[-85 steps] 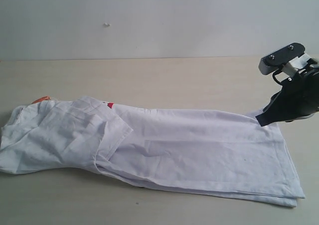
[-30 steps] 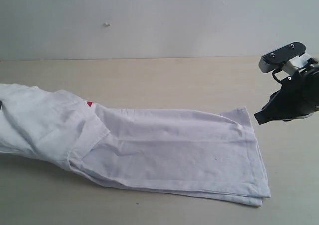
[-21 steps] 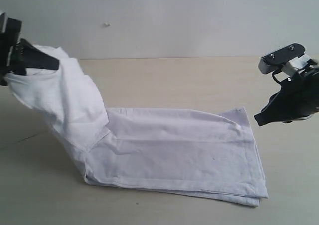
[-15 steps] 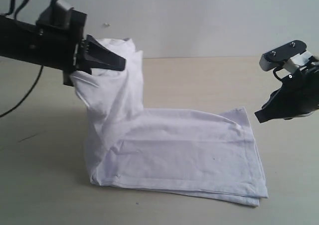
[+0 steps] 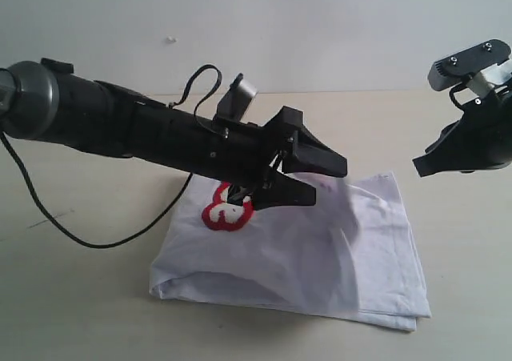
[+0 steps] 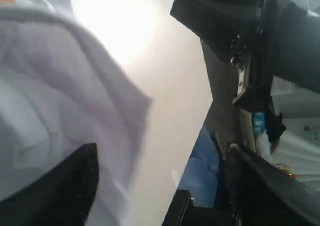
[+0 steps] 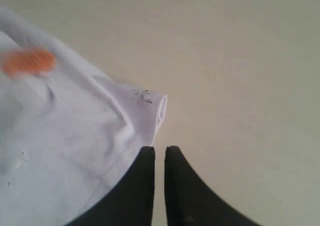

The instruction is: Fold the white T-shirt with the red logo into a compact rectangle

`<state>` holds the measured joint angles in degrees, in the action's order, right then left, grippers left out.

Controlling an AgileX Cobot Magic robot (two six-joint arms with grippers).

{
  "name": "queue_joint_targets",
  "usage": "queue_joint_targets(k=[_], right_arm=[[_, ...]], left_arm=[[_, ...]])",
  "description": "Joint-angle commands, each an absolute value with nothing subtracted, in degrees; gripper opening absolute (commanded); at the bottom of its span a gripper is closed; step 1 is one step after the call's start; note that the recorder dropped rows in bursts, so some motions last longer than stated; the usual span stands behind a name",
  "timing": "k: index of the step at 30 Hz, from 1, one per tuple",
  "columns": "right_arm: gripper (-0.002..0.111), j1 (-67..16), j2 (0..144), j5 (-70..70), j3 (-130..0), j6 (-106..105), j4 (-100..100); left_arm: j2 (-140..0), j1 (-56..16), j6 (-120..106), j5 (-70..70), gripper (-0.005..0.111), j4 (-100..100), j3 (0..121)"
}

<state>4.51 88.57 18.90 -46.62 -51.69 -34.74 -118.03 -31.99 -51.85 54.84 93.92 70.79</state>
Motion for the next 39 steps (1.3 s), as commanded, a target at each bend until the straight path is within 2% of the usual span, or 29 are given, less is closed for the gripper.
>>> queue_joint_targets(k=[1,13,22,33,39], right_arm=[[0.01,4.66,88.08,18.66,-46.94,-51.77,-34.97],[0.01,4.66,88.83,27.56,-46.94,-55.83,-34.97],[0.01,4.66,91.42,32.81,-46.68,-42.11,-35.16],[0.031,4.66,96.79,35.67,-45.54,-27.4,-35.66],[0.034,4.66,98.91,38.83,-45.54,-28.44,-36.02]], left_arm=[[-119.48,-32.04,-52.92,57.62,0.072,97.61,71.3],[-119.48,-24.73,-52.01,68.28,0.071,89.64,73.02],[-119.48,-17.08,-48.69,69.96,0.071,75.46,73.02],[-119.48,-11.81,-48.95,69.96,0.07,74.58,72.82],[-119.48,-11.81,-48.95,69.96,0.069,70.98,72.82]])
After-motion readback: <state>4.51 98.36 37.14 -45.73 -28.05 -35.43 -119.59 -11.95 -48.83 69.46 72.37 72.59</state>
